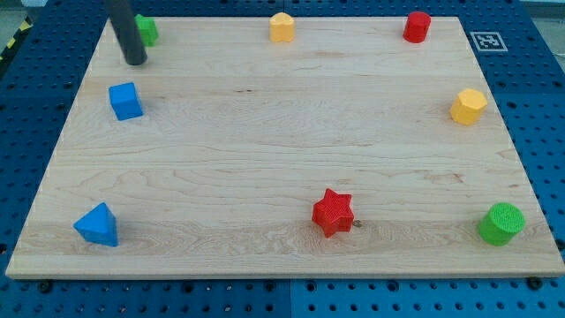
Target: Move the green star towards the yellow heart
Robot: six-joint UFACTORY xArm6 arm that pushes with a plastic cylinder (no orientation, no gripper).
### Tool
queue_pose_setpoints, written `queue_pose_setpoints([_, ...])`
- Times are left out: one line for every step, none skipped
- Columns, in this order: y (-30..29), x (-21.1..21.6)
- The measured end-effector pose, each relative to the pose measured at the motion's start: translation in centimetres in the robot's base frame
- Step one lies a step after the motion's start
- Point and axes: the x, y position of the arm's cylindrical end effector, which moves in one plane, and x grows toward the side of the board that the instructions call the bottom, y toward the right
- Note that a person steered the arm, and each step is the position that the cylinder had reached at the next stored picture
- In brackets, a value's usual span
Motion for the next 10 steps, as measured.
queue_pose_setpoints([-0.6, -0.2])
queue_pose_setpoints([-2.6, -3.2])
queue_pose_setpoints([-3.1, -4.3])
queue_pose_setpoints([-2.5, -5.2])
queue_pose_setpoints([0.7, -6.9])
queue_pose_setpoints([4.2, -7.4])
queue_pose_setpoints([4.7, -8.0])
queue_pose_setpoints([4.7, -9.8])
queue_pose_setpoints([6.1, -10.4])
queue_pose_setpoints([7.8, -10.3])
